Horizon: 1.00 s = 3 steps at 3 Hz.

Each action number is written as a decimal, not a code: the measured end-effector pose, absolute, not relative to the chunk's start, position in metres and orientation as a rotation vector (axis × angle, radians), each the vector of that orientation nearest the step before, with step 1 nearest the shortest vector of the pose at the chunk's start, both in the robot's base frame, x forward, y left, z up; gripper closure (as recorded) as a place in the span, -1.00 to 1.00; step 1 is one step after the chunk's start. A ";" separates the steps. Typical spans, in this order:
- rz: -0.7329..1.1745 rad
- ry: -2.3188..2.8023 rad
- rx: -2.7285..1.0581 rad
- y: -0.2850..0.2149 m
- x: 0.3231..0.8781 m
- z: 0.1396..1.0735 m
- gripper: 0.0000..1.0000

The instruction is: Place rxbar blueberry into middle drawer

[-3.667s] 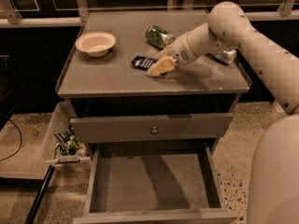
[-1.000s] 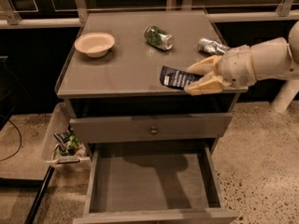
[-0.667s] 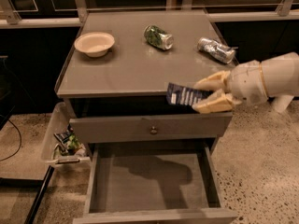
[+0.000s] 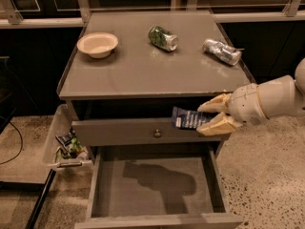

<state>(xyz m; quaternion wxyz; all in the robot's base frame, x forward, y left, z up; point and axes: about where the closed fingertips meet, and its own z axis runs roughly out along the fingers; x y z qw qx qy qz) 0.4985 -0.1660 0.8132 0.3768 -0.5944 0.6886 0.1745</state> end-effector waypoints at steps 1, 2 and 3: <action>0.490 1.796 -1.515 -0.155 0.499 0.785 1.00; 0.565 1.844 -1.486 -0.135 0.489 0.724 1.00; 0.627 1.880 -1.439 -0.119 0.478 0.649 1.00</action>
Offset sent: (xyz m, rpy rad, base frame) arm -0.0305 0.0595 -0.1875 0.0623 0.2319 -0.0400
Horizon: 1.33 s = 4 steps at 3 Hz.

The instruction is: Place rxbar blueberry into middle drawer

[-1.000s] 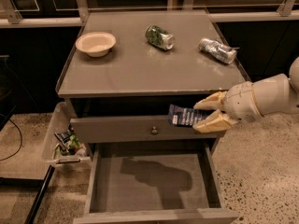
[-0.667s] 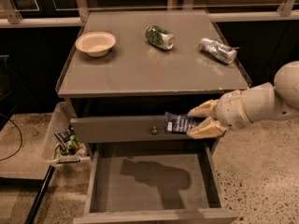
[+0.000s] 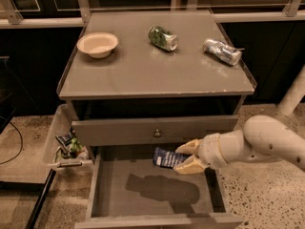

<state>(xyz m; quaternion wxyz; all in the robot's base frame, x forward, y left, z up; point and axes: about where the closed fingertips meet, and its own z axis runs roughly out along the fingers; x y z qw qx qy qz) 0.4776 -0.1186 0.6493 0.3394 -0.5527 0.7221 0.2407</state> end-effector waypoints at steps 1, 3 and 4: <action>0.715 1.922 -1.371 -0.109 0.473 0.575 1.00; 0.745 1.947 -1.361 -0.107 0.477 0.554 1.00; 0.739 1.957 -1.361 -0.111 0.499 0.512 1.00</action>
Offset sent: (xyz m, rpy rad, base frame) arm -0.0038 0.0065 -0.0581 0.0341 0.0508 -0.0225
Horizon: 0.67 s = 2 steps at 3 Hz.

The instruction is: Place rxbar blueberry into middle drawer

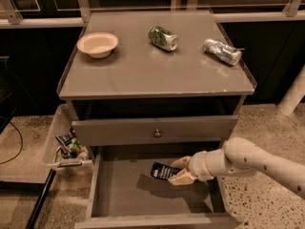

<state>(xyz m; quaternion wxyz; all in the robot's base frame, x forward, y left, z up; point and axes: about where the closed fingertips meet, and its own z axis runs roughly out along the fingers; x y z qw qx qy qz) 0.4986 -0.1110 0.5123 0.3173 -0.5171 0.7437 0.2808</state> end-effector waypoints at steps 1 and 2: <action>0.719 1.954 -1.363 -0.114 0.515 0.472 1.00; 0.678 1.928 -1.393 -0.111 0.524 0.444 1.00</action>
Offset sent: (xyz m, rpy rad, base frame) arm 0.0375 -0.0019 -0.1010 -0.0547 -0.1067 0.0199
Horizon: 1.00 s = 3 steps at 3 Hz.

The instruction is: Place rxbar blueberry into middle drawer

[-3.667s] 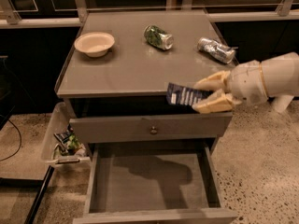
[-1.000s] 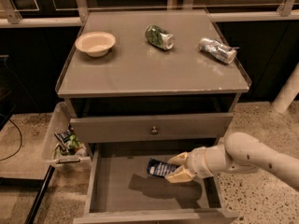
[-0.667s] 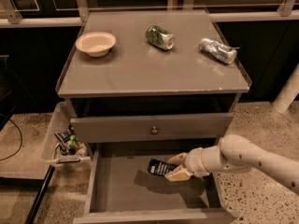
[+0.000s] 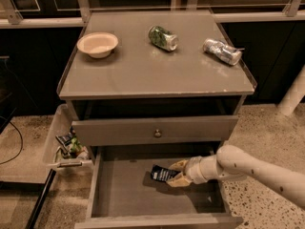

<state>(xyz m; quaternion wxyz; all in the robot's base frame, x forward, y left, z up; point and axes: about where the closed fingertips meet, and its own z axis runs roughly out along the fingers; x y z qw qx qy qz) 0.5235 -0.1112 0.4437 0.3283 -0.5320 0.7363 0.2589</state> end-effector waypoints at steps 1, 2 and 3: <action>0.626 1.903 -1.426 -0.110 0.526 0.419 1.00; 0.610 1.893 -1.438 -0.113 0.526 0.396 1.00; 0.631 1.893 -1.448 -0.108 0.524 0.378 1.00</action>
Offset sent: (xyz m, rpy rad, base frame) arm 0.0048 -0.0083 -0.0735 -0.0453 -0.0755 0.0194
